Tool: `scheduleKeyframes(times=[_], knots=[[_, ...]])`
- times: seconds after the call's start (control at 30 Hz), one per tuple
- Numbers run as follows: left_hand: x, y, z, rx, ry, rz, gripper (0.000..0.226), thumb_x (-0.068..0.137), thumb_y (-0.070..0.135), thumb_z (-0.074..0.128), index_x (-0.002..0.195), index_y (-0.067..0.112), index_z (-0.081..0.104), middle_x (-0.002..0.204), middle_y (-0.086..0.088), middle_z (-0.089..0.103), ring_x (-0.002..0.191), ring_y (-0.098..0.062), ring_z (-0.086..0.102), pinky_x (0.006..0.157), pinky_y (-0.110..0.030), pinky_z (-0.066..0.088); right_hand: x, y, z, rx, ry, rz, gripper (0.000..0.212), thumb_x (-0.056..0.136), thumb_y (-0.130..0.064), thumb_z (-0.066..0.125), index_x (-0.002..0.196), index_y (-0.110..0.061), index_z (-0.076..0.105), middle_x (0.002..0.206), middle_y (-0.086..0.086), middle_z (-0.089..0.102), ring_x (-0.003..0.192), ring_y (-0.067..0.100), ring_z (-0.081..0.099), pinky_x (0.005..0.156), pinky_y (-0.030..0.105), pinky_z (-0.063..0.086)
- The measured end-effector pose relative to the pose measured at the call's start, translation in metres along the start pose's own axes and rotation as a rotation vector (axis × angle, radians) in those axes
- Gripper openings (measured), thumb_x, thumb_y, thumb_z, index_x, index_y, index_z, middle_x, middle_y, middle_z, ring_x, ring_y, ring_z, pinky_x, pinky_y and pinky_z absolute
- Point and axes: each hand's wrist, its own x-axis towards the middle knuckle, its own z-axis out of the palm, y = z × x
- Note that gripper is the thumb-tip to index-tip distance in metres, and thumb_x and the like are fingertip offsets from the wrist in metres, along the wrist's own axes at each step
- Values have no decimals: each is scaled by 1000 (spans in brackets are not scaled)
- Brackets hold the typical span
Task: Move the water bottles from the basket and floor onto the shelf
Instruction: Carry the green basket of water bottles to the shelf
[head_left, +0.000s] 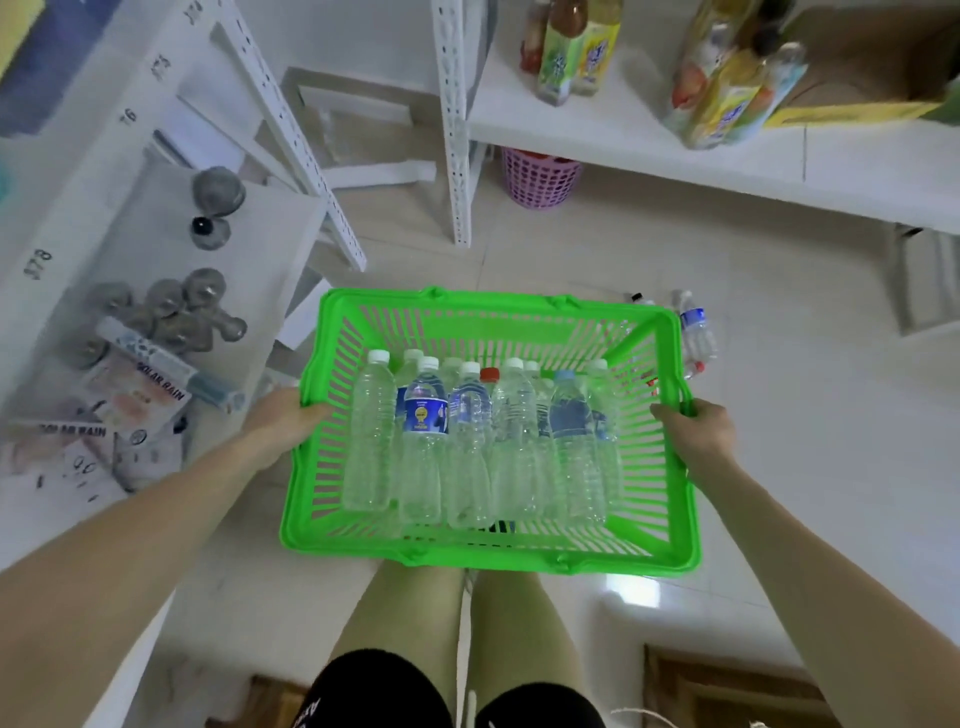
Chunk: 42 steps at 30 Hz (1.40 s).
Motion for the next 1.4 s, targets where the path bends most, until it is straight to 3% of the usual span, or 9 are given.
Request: scheduleKeyframes(times=[0.17,0.37,0.57,0.8,0.97,1.13,1.2,1.27,1.4], knots=[[64,67,1,13,-90,-5,26,91,27,64,103,5,71,102,-19,70,92,-34,67,81,-42,55,72,-38,-14,0,28,38,22,83,-26,72,80,-6,65,57,7,49,49,17,45,45,25,36],[145,142,-3,24,-141,-13,24,92,30,63,101,8,67,99,-15,68,87,-32,66,84,-44,56,145,-80,-16,5,71,60,33,85,-24,71,59,-16,53,52,3,46,49,19,45,43,26,32],[226,185,15,44,-115,-35,21,91,30,63,98,11,64,97,-15,66,89,-33,65,80,-42,55,233,-103,8,-2,55,80,24,86,-26,71,84,-2,66,55,4,49,48,10,45,39,22,35],[336,204,58,30,-111,-78,36,91,32,63,115,4,65,110,-18,67,97,-36,65,85,-46,55,344,-103,68,-62,46,86,31,84,-34,71,82,-4,65,66,12,54,64,24,53,47,24,33],[411,206,96,59,-129,-73,37,92,33,62,117,6,64,111,-17,66,98,-34,64,83,-40,53,408,-103,108,-164,3,95,33,89,-42,63,83,-10,61,59,3,50,51,16,46,48,24,34],[482,205,129,71,-109,-111,44,90,35,65,119,3,64,118,-22,66,106,-39,62,92,-47,51,467,-89,153,-164,18,88,35,86,-50,64,71,-18,60,57,2,55,57,21,56,67,39,57],[505,206,141,72,-99,-109,43,89,35,66,119,3,65,117,-21,66,106,-38,63,91,-46,51,484,-85,169,-159,10,103,36,88,-46,63,79,-11,63,57,2,54,53,18,53,58,31,53],[525,207,153,87,-102,-106,42,90,35,64,118,4,65,116,-20,66,106,-38,63,92,-46,51,502,-81,182,-144,11,109,32,92,-38,63,86,-7,61,58,2,49,50,13,46,47,21,36],[564,204,173,128,-130,-101,43,88,40,64,114,6,67,112,-19,68,101,-37,65,90,-47,53,533,-71,203,-170,22,99,33,91,-38,64,86,-6,64,58,3,49,49,11,44,44,21,30]])
